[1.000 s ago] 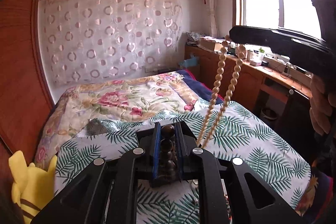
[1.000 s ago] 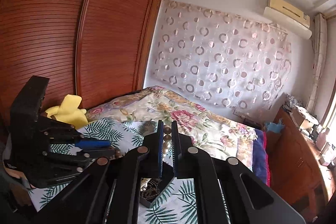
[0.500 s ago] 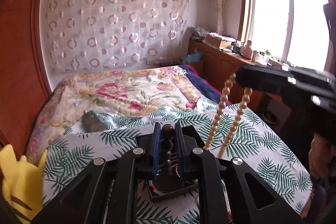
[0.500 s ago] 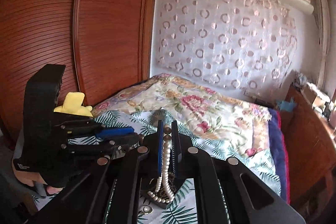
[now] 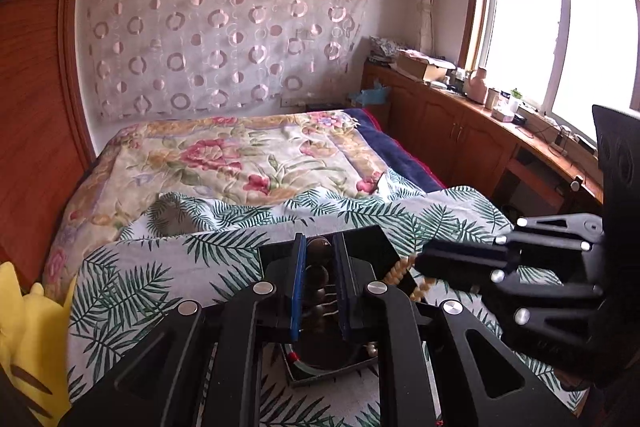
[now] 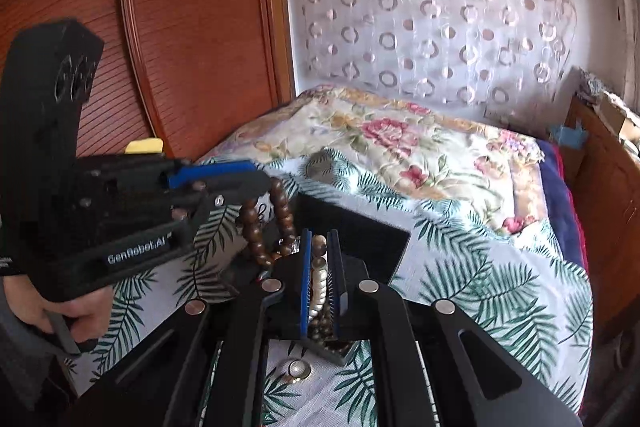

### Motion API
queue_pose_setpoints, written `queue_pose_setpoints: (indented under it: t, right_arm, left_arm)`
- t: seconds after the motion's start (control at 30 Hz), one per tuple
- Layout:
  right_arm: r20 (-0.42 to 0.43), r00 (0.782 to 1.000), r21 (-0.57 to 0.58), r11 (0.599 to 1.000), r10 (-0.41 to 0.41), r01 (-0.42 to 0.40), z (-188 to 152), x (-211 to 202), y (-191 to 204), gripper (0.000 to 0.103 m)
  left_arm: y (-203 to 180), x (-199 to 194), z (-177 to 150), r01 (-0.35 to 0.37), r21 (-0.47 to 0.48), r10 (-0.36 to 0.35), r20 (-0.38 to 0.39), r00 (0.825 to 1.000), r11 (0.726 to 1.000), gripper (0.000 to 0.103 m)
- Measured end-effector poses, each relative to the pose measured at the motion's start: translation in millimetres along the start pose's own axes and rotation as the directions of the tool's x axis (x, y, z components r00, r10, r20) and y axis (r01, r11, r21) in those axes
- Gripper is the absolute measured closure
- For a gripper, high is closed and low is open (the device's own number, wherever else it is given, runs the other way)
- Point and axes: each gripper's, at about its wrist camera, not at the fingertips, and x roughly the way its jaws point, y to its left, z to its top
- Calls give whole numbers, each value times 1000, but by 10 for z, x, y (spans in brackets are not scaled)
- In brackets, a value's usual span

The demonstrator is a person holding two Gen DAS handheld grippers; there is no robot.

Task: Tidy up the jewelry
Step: 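Lower the pearls into the box with the right tool while the left tool opens over the box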

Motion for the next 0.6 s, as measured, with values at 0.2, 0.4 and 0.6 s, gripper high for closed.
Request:
queue_pose_setpoints:
  t: [0.2,0.4,0.6]
  right_arm:
    - [-8,1000,14,1000,10,-10,-84,9,-6,70]
    - [13,1000,29,999,19,-19,-246,-196,-51,70]
    - [24,999,40,999,26,-27,-593,-457,-25,70]
  left_arm:
    - [14,83,-12,-14,-4,14,-12,1000,1000,89]
    - [23,-34,-83,-12,-10,12,6,1000,1000,63]
    - [8,-269,-338,-7,-10,7,14,1000,1000,46]
